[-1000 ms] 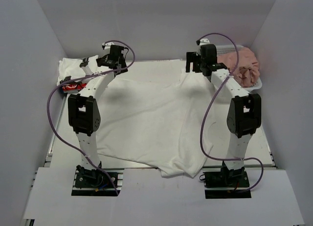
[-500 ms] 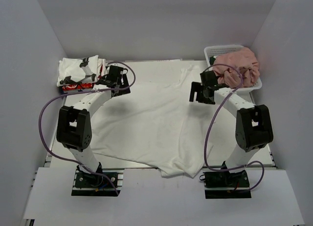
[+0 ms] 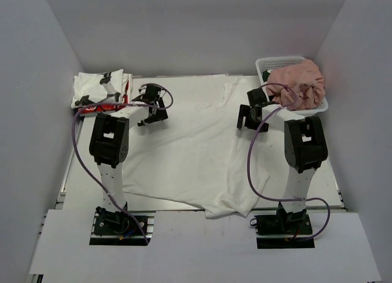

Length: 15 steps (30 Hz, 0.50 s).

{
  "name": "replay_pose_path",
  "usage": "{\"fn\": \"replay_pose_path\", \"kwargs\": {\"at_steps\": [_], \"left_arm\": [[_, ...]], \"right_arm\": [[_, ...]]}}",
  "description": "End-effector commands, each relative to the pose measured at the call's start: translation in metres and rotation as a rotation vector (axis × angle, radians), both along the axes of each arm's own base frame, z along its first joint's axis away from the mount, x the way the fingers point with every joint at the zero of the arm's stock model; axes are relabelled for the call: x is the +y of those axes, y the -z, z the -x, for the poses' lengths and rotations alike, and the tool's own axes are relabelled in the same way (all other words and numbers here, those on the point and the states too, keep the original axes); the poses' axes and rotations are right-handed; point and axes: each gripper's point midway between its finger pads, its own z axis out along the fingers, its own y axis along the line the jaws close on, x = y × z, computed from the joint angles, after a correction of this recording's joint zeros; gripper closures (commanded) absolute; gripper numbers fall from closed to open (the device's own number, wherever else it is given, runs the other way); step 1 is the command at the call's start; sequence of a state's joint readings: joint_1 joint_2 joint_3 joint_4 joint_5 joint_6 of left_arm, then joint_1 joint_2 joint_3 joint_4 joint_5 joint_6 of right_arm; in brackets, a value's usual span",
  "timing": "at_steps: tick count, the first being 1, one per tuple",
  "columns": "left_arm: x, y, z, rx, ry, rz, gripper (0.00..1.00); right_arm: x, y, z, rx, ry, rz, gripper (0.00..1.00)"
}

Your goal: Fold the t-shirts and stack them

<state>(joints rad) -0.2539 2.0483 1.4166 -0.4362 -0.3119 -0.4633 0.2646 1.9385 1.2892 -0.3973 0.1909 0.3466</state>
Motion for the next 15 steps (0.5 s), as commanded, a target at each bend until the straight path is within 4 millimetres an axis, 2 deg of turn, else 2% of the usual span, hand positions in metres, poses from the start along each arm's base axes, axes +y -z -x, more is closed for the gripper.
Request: {"fn": "replay_pose_path", "kwargs": {"at_steps": [1,3,4,6,7,8,9,10,13,14,15], "left_arm": [[0.015,-0.01,-0.027,-0.014,-0.086,-0.023,0.0],[0.024,-0.001,-0.033,0.007,-0.117,-0.045,0.0],[0.028,0.007,-0.041,0.017,-0.127,-0.038,0.0],[0.035,0.009,-0.052,0.017,-0.14,-0.017,0.0],[0.033,0.014,-0.054,0.023,-0.135,-0.009,0.0],[0.037,0.023,-0.059,0.028,-0.142,-0.001,0.0],[0.039,0.02,-0.067,0.016,-0.139,0.007,0.0],[0.039,0.021,-0.071,0.013,-0.13,0.002,0.0],[0.033,0.02,-0.09,-0.023,-0.097,0.015,0.0],[0.03,0.017,-0.097,-0.034,-0.083,0.021,0.0],[0.026,0.002,-0.107,-0.066,-0.074,0.04,0.0]], "right_arm": [[-0.012,0.027,-0.01,0.054,-0.006,0.0,0.1],[-0.014,0.015,-0.032,0.001,-0.016,-0.009,0.1],[-0.008,0.023,-0.036,0.01,-0.048,-0.032,0.1],[-0.002,0.005,-0.064,-0.053,-0.147,-0.043,0.1],[-0.002,0.015,-0.067,-0.035,-0.205,-0.014,0.1],[-0.001,0.004,-0.082,-0.076,-0.254,0.008,0.1],[0.0,-0.007,-0.097,-0.115,-0.276,0.027,0.1],[-0.001,-0.003,-0.099,-0.102,-0.328,0.057,0.1],[0.001,-0.017,-0.119,-0.148,-0.413,0.11,0.1],[0.005,-0.027,-0.125,-0.183,-0.434,0.107,0.1],[0.006,-0.032,-0.13,-0.212,-0.465,0.119,0.1]]}}
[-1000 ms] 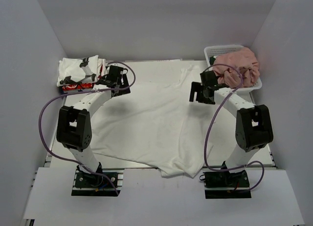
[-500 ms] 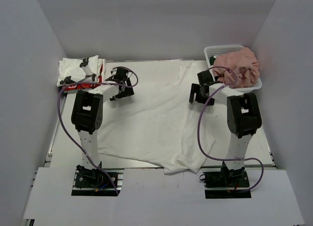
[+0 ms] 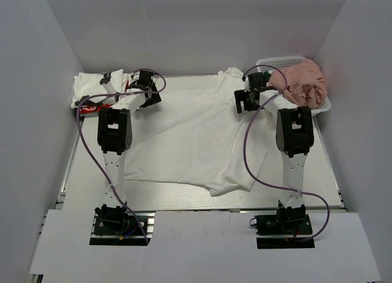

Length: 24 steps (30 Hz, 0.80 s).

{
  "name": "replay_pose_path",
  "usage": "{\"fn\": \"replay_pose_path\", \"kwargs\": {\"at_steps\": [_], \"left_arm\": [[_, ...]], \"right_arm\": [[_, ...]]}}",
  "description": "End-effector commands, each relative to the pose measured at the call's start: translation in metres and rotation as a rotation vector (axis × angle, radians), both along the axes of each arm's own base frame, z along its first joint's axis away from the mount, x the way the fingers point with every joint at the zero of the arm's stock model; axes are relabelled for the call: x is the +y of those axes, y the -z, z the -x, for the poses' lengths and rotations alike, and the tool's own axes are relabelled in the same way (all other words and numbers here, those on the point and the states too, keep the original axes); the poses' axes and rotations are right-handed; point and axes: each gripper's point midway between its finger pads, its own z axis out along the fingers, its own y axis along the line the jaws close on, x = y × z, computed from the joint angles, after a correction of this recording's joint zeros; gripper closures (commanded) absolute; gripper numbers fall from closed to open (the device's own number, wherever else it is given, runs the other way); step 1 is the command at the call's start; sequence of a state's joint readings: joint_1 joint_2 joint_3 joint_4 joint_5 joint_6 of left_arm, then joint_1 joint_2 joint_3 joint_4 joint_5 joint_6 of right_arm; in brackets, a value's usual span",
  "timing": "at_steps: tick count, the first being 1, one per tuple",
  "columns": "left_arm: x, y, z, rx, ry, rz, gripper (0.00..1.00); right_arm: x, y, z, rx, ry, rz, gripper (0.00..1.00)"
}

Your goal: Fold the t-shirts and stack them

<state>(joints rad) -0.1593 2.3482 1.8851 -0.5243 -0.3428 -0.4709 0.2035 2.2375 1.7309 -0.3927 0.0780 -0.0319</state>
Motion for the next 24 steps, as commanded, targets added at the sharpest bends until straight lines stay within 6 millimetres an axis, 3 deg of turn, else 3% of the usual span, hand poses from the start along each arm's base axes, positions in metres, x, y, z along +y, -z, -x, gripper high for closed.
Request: {"fn": "replay_pose_path", "kwargs": {"at_steps": [1,2,3,4,7,8,9,10,11,12,13,14,15,16,17,18,19,20,21,22,23,24], "left_arm": [[-0.01,0.006,-0.009,0.023,0.063,0.045,0.0],[-0.012,-0.004,-0.013,0.004,0.078,0.052,0.0],[-0.019,-0.015,-0.014,-0.011,0.096,0.048,0.0],[-0.025,-0.038,-0.016,-0.051,0.104,0.046,0.0],[-0.034,-0.071,-0.003,-0.063,0.129,0.032,0.0],[-0.035,-0.083,0.001,-0.066,0.135,0.04,0.0],[-0.039,-0.107,0.014,-0.078,0.134,0.051,0.0],[-0.037,-0.118,0.023,-0.083,0.128,0.058,0.0],[-0.048,-0.113,0.041,-0.057,0.136,0.069,0.0],[-0.053,-0.118,0.055,-0.054,0.152,0.076,0.0],[-0.058,-0.153,0.073,-0.111,0.16,0.114,0.0],[-0.065,-0.133,0.1,-0.06,0.169,0.134,0.0],[-0.068,-0.134,0.116,-0.055,0.171,0.159,0.0],[-0.072,-0.156,0.139,-0.08,0.176,0.206,0.0],[-0.081,-0.134,0.169,-0.015,0.178,0.238,0.0],[-0.088,-0.132,0.185,-0.015,0.195,0.271,0.0],[-0.103,-0.136,0.197,-0.036,0.242,0.34,0.0],[-0.11,-0.129,0.229,-0.032,0.28,0.379,0.0],[-0.114,-0.127,0.241,-0.036,0.287,0.412,0.0],[-0.11,-0.11,0.259,0.0,0.277,0.423,0.0],[-0.113,-0.109,0.269,0.002,0.298,0.432,0.0],[-0.113,-0.107,0.278,0.015,0.292,0.44,0.0]], "right_arm": [[0.009,-0.029,-0.018,-0.094,-0.163,0.044,0.1],[0.01,-0.033,-0.018,-0.104,-0.173,0.047,0.1],[0.013,-0.051,-0.018,-0.136,-0.188,0.046,0.1],[0.021,-0.059,-0.017,-0.152,-0.201,0.043,0.1],[0.027,-0.101,-0.003,-0.176,-0.118,0.03,0.1],[0.032,-0.099,0.01,-0.14,-0.106,0.028,0.1],[0.036,-0.109,0.022,-0.137,-0.087,0.025,0.1],[0.042,-0.126,0.032,-0.142,-0.029,-0.035,0.1],[0.05,-0.106,0.056,-0.079,-0.032,-0.039,0.1],[0.053,-0.139,0.069,-0.133,-0.026,-0.084,0.1],[0.054,-0.101,0.102,-0.035,-0.008,-0.097,0.1],[0.061,-0.099,0.118,-0.029,-0.015,-0.106,0.1],[0.064,-0.119,0.133,-0.067,0.009,-0.155,0.1],[0.056,-0.097,0.172,-0.011,0.029,-0.157,0.1],[0.062,-0.092,0.19,-0.003,0.009,-0.161,0.1],[0.062,-0.111,0.203,-0.05,0.041,-0.214,0.1],[0.065,-0.107,0.231,-0.03,0.019,-0.246,0.1],[0.064,-0.101,0.257,0.003,0.017,-0.28,0.1],[0.073,-0.098,0.274,0.031,-0.023,-0.301,0.1],[0.077,-0.095,0.302,0.053,-0.068,-0.331,0.1],[0.073,-0.076,0.323,0.118,-0.047,-0.322,0.1],[0.085,-0.071,0.347,0.161,-0.122,-0.339,0.1]]}}
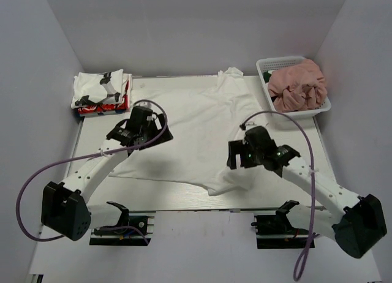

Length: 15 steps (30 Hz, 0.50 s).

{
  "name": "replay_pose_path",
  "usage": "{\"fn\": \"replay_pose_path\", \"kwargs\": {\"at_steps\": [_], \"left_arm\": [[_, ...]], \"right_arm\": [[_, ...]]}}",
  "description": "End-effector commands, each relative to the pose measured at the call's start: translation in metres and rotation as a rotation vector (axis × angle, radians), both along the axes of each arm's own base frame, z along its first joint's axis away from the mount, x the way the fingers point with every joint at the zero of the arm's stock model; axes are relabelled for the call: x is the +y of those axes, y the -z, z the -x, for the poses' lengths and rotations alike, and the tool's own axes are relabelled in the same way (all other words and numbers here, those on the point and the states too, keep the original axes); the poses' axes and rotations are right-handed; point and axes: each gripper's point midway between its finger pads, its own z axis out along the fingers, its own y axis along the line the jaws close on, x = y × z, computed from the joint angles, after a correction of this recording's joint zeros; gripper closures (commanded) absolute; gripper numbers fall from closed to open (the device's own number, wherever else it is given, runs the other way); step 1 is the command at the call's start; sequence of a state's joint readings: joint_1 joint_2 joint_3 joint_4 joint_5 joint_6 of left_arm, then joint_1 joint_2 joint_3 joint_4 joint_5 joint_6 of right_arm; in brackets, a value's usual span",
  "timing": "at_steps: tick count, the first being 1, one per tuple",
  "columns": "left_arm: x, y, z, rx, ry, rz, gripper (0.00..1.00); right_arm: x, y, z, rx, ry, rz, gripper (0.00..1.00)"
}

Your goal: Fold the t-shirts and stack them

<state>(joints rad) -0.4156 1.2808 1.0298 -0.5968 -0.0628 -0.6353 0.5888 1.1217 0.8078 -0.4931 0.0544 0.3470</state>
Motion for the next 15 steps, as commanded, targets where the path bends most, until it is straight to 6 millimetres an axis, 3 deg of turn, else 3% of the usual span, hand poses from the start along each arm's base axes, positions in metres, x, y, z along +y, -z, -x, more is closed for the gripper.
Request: {"fn": "replay_pose_path", "kwargs": {"at_steps": [1,3,6,10,14,15], "left_arm": [[-0.005,0.032,0.035,0.103,0.003,0.07,0.0],[-0.007,0.041,0.051,0.135,0.03,0.064,0.0],[0.001,0.062,0.071,0.187,0.023,0.039,0.0],[0.003,0.069,0.08,0.204,0.019,0.046,0.0],[0.007,0.066,0.083,0.186,0.013,0.031,0.0],[0.012,0.065,0.083,0.176,-0.002,0.016,0.0]], "right_arm": [[0.01,0.036,0.066,0.178,-0.042,-0.042,0.1],[0.005,0.042,0.086,0.219,-0.03,-0.034,0.1],[-0.004,0.062,0.095,0.231,-0.022,0.059,0.1],[0.006,0.081,0.089,0.22,-0.046,0.101,0.1],[0.018,0.089,0.067,0.167,0.022,0.113,0.1],[0.024,0.087,0.053,0.114,0.059,0.089,0.14]]}}
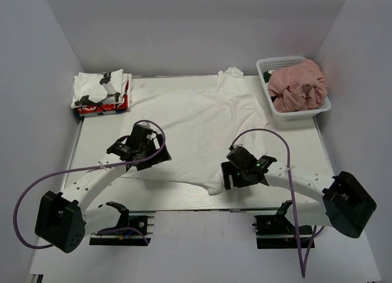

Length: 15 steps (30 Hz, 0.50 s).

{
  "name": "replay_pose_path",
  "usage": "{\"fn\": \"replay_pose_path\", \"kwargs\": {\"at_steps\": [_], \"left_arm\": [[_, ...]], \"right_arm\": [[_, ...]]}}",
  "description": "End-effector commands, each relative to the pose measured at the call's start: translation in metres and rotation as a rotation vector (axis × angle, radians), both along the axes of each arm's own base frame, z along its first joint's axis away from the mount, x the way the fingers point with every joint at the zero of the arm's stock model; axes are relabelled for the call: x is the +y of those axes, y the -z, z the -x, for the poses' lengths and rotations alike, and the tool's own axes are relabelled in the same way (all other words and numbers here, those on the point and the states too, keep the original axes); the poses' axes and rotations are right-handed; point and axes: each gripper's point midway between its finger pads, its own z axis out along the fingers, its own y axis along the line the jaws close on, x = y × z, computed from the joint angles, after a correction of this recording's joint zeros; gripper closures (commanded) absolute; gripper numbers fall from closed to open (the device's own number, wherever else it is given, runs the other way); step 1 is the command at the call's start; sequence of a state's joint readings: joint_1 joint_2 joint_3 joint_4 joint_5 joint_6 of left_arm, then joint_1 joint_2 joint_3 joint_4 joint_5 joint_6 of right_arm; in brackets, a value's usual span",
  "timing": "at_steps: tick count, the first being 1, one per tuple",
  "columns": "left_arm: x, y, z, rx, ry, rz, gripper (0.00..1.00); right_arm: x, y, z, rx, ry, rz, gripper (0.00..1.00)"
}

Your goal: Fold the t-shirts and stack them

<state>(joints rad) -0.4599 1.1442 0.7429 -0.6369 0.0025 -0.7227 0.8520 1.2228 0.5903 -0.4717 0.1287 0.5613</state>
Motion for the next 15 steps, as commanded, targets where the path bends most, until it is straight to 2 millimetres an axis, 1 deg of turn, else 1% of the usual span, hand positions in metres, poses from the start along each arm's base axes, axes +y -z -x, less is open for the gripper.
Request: {"fn": "replay_pose_path", "kwargs": {"at_steps": [1,2,3,4,5,6,7,8,9,10,11,12,13,14,15], "left_arm": [[0.005,-0.011,-0.001,-0.053,-0.024,-0.003,0.0],[0.006,-0.009,0.002,-0.042,-0.024,-0.008,0.0],[0.008,-0.012,0.001,-0.055,-0.029,-0.01,0.0],[0.008,-0.012,0.001,-0.055,-0.029,-0.01,0.0],[0.008,-0.015,0.0,-0.065,-0.029,-0.005,0.0],[0.009,-0.014,0.002,-0.068,-0.029,-0.003,0.0],[0.008,-0.015,0.001,-0.076,-0.029,0.001,0.0],[0.008,-0.015,0.001,-0.076,-0.029,0.001,0.0],[0.008,-0.015,0.001,-0.076,-0.029,0.001,0.0],[0.007,-0.017,-0.002,-0.086,-0.03,0.006,0.0],[0.007,-0.014,-0.001,-0.08,-0.022,-0.003,0.0],[0.005,-0.015,-0.005,-0.084,-0.022,-0.001,0.0],[0.007,-0.014,-0.01,-0.096,-0.034,-0.015,0.0],[0.009,-0.018,-0.016,-0.106,-0.052,-0.022,0.0],[0.01,-0.019,-0.021,-0.11,-0.061,-0.034,0.0]], "right_arm": [[0.019,-0.009,-0.038,-0.151,0.109,-0.063,0.18],[0.023,-0.011,-0.044,-0.169,0.126,-0.08,0.26],[0.025,-0.015,-0.049,-0.19,0.136,-0.08,0.47],[0.023,-0.018,-0.048,-0.188,0.138,-0.076,0.62],[0.027,-0.027,-0.054,-0.203,0.153,-0.083,0.81],[0.022,-0.032,-0.053,-0.206,0.157,-0.062,0.98],[0.014,-0.031,-0.046,-0.179,0.16,-0.023,1.0],[0.022,-0.049,-0.054,-0.198,0.166,-0.045,1.0],[0.013,-0.049,-0.046,-0.164,0.164,-0.005,1.0],[0.016,-0.054,-0.046,-0.161,0.161,-0.012,1.0],[0.023,-0.07,-0.054,-0.181,0.164,-0.041,1.0],[0.025,-0.072,-0.054,-0.176,0.149,-0.04,1.0],[0.021,-0.076,-0.06,-0.201,0.163,-0.016,1.0],[0.028,-0.094,-0.072,-0.239,0.175,-0.04,1.0],[0.029,-0.093,-0.077,-0.24,0.172,-0.014,1.0]]}}
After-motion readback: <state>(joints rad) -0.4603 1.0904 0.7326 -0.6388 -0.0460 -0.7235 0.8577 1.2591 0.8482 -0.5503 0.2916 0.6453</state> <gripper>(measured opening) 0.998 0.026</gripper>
